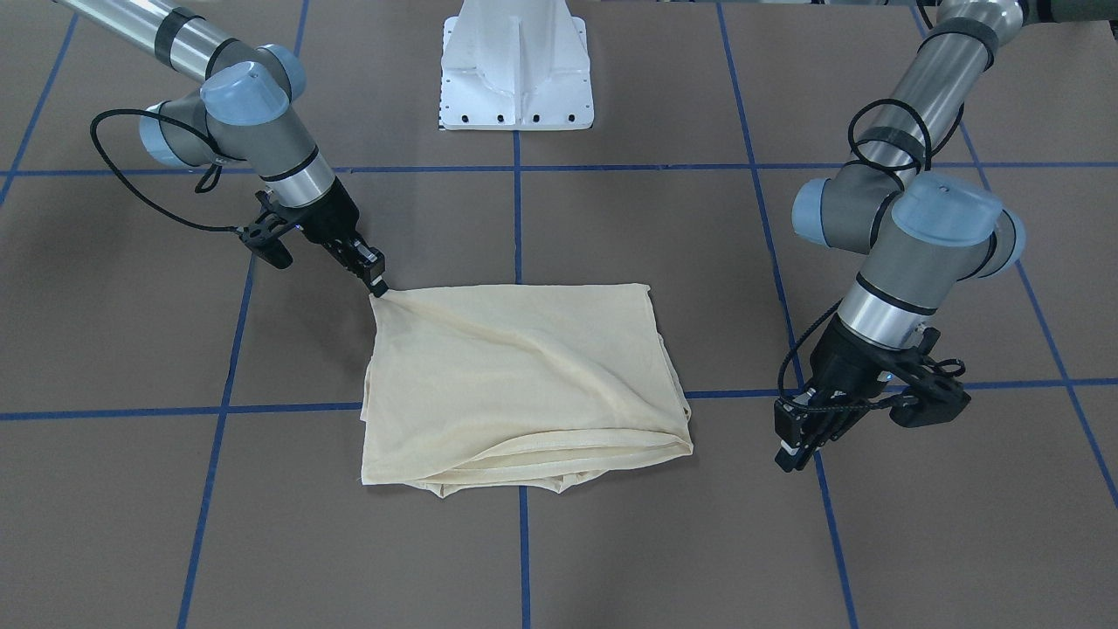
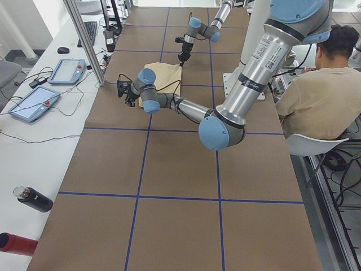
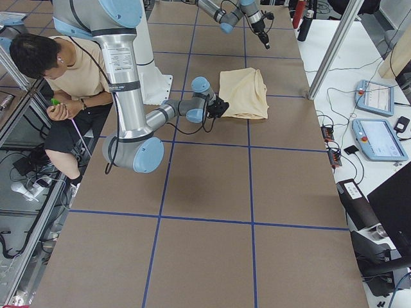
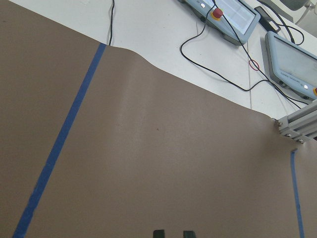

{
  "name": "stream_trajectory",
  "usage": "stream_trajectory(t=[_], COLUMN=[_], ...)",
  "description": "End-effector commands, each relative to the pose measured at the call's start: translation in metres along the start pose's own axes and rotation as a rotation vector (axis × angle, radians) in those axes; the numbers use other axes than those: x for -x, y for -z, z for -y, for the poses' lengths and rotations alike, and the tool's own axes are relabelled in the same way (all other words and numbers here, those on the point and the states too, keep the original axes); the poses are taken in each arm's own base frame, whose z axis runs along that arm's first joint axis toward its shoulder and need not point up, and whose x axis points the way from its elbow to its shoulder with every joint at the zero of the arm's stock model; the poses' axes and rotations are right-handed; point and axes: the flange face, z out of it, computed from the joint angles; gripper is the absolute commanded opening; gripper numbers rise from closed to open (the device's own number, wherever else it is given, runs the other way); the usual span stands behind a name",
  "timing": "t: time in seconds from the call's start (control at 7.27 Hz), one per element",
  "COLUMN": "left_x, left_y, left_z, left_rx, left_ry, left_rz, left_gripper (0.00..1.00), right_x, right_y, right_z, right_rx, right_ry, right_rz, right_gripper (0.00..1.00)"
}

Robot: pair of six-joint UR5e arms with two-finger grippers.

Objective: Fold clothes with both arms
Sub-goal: 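Drag the folded shirt with the right gripper toward the robot, turning it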

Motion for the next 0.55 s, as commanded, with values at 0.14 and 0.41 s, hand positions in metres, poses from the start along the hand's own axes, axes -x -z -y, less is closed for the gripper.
stream_trajectory(t=[0.14, 0.41], left_x=[0.001, -0.009], left_y=[0.000, 0.009], left_z=[0.000, -0.001], left_rx=[0.001, 0.003], left_ry=[0.002, -0.004], left_rz=[0.001, -0.023], left_gripper=[0.25, 0.25], right_x=[0.007, -0.028], right_y=[0.034, 0.079], right_z=[0.006, -0.023], right_rx=[0.003, 0.036], right_ry=[-0.018, -0.032], right_rz=[0.001, -0.037], right_gripper=[0.00, 0.00])
